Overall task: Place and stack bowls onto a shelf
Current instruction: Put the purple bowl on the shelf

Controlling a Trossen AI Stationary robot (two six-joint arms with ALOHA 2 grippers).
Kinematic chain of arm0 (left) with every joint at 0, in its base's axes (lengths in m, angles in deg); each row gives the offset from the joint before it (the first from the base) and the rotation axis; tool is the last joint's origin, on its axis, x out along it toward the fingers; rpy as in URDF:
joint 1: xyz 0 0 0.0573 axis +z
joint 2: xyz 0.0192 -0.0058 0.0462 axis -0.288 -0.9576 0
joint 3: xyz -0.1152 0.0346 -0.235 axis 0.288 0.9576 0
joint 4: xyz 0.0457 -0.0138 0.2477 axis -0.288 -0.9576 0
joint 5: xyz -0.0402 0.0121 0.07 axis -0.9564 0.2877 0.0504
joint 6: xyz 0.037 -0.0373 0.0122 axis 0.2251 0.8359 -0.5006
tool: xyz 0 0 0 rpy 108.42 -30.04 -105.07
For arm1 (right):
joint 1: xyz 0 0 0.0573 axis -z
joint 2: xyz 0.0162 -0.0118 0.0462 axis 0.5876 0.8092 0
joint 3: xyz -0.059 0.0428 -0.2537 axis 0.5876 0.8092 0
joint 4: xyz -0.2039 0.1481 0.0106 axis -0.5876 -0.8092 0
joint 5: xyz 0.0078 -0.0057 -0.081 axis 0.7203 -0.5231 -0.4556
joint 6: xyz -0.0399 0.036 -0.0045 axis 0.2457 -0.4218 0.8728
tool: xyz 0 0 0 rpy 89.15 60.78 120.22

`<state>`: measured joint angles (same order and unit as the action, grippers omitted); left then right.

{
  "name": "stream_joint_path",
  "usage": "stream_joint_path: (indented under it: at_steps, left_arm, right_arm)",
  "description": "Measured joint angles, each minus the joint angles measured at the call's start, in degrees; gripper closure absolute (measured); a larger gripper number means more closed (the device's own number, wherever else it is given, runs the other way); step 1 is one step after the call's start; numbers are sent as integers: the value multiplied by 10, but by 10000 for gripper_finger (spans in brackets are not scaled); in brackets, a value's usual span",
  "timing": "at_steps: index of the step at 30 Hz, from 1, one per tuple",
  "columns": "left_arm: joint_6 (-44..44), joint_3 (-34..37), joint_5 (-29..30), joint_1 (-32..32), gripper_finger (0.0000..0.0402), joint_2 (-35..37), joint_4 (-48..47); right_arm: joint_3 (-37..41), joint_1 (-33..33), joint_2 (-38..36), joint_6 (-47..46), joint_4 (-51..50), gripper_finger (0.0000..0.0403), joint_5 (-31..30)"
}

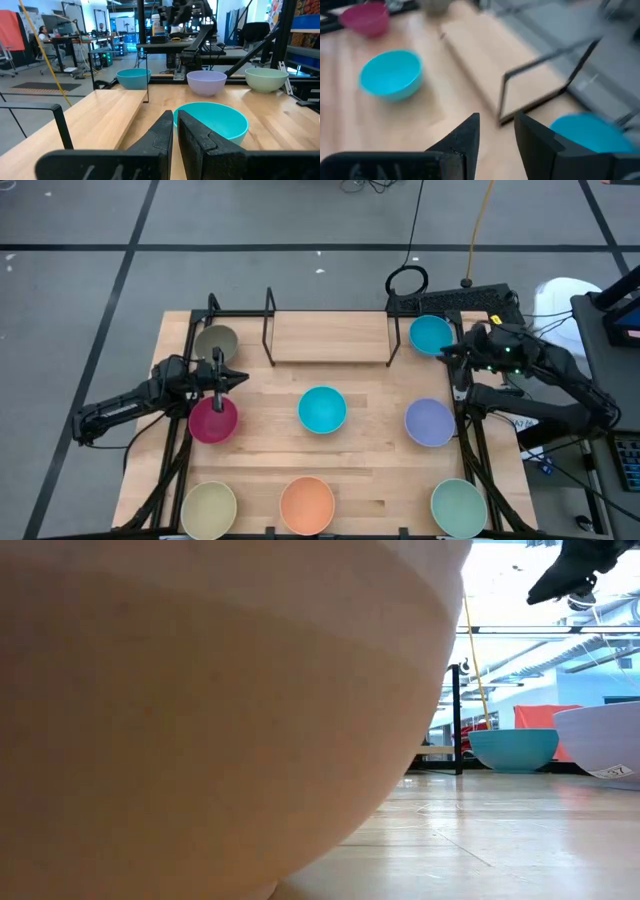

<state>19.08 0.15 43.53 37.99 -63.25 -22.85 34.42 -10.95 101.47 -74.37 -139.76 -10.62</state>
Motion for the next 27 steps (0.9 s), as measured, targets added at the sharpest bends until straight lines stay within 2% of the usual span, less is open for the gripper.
stream_joint_path:
  at_steps: [4,8,18,27]
  left_arm:
    - [0,0,0,0,369,0,0]
    - [0,0,0,0,369,0,0]
    - [0,0,0,0,369,0,0]
    - [1,0,0,0,369,0,-1]
  right_arm:
    - [-8,0,43,-24,-66,289,78]
    - [-2,0,86,7,-93,289,128]
    - [0,0,186,109,-124,289,127]
    - [39,0,257,132,-133,289,128]
